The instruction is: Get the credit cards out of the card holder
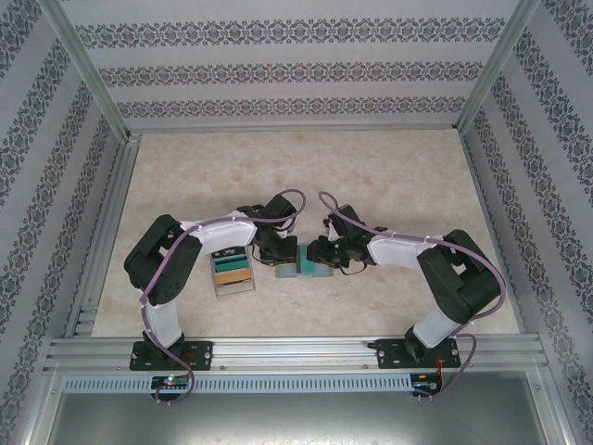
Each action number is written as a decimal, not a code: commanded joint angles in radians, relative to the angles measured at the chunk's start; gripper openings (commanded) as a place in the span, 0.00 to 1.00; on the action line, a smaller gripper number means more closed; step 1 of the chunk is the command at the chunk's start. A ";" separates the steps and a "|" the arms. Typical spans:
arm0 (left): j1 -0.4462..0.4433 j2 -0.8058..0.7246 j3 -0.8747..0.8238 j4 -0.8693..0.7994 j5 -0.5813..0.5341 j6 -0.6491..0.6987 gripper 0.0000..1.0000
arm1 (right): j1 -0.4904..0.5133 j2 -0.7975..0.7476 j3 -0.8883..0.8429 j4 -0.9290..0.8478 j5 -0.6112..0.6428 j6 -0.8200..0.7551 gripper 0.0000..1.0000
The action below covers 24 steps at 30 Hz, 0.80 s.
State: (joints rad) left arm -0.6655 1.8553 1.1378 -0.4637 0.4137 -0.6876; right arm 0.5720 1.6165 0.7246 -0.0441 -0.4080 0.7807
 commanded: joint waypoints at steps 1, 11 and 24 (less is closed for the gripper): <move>0.007 0.052 -0.005 -0.058 -0.018 0.021 0.09 | 0.005 0.024 0.012 -0.008 -0.013 -0.011 0.32; 0.007 0.053 -0.005 -0.059 -0.012 0.023 0.09 | -0.004 0.045 0.000 0.043 -0.052 0.008 0.05; 0.007 0.038 0.018 -0.074 -0.012 0.036 0.14 | -0.088 -0.097 -0.091 0.018 -0.071 -0.029 0.00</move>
State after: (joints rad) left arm -0.6647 1.8584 1.1435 -0.4660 0.4179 -0.6731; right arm 0.5022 1.5604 0.6636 0.0086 -0.4892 0.7788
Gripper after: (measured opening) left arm 0.142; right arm 0.063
